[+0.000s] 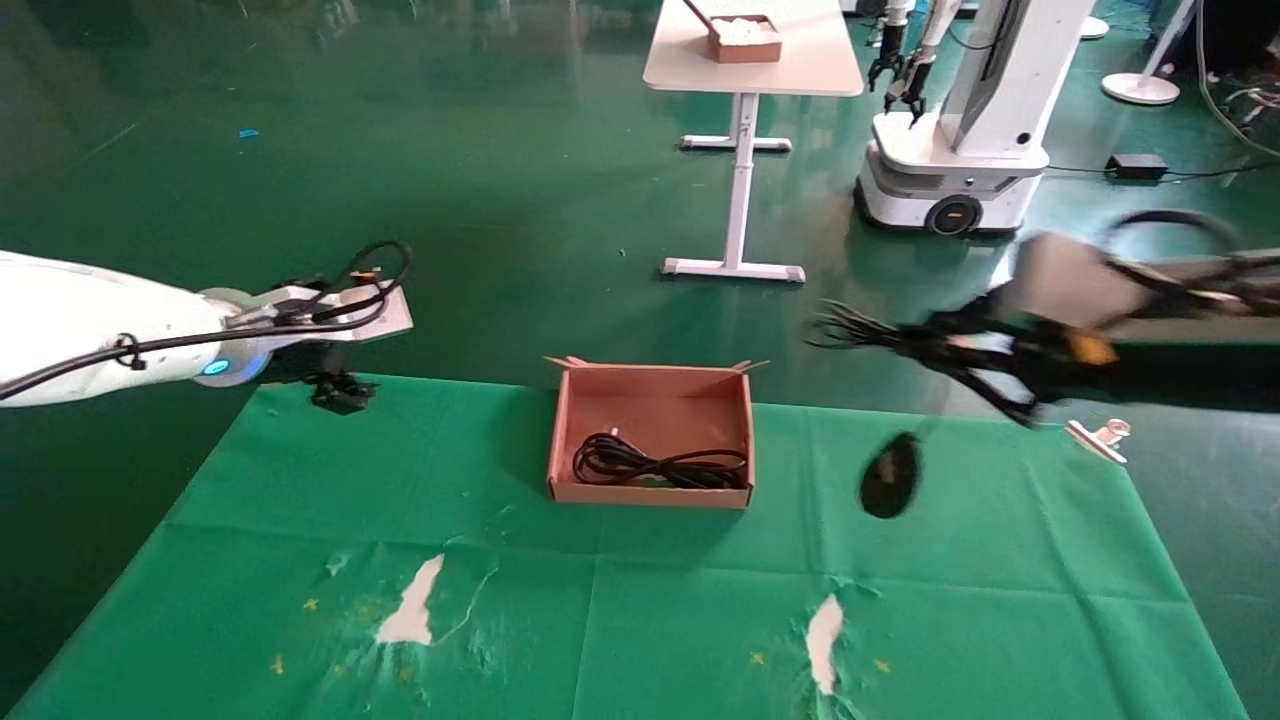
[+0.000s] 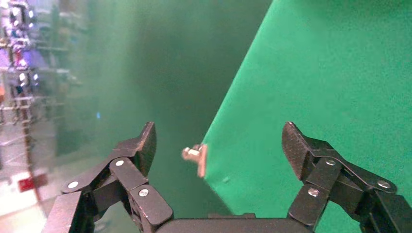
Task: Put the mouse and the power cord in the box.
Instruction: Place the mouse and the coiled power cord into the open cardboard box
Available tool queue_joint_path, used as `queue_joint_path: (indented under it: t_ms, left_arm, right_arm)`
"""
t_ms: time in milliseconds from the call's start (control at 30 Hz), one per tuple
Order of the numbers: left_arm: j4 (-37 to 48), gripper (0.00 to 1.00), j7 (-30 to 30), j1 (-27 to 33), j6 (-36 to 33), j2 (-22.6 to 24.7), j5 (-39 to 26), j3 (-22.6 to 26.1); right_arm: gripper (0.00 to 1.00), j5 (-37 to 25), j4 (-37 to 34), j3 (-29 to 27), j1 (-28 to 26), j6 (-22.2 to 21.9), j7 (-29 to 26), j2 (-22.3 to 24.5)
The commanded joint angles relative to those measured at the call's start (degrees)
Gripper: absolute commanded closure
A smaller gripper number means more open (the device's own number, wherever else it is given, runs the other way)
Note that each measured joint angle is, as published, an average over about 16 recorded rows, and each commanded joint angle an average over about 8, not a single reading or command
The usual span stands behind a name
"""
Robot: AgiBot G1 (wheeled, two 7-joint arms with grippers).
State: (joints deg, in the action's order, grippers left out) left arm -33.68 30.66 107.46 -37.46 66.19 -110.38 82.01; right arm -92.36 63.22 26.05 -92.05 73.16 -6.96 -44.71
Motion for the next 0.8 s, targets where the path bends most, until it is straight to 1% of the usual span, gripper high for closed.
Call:
queue_joint_path:
  t_ms: [33, 267, 500, 667, 800]
  left_arm:
    - [-1.9, 0.0, 1.3, 0.2, -0.8, -1.7, -0.4, 0.1]
    - [-7.1, 0.0, 6.8, 0.1, -1.4, -3.6, -4.0, 1.1]
    - [-10.9, 0.0, 11.3, 0.0, -2.0, -4.9, -7.3, 1.7]
    - [-12.9, 0.0, 13.7, -0.1, -2.3, -5.5, -9.1, 1.9]
    - [-14.1, 0.0, 15.3, -0.1, -2.6, -5.9, -10.2, 2.1]
  right_arm:
    - [1.0, -1.5, -0.6, 0.9, -0.9, -1.6, 0.7, -3.2]
    - [1.0, -7.0, -11.1, 5.1, -3.3, -9.0, 7.0, -17.1]
    - [1.0, -10.8, -22.9, 8.3, -4.7, -14.7, 12.6, -27.6]
    - [1.0, -13.7, -29.0, 11.9, -4.6, -18.5, 15.5, -32.4]
    - [1.0, -15.5, -30.7, 16.2, -3.8, -22.7, 15.5, -33.5]
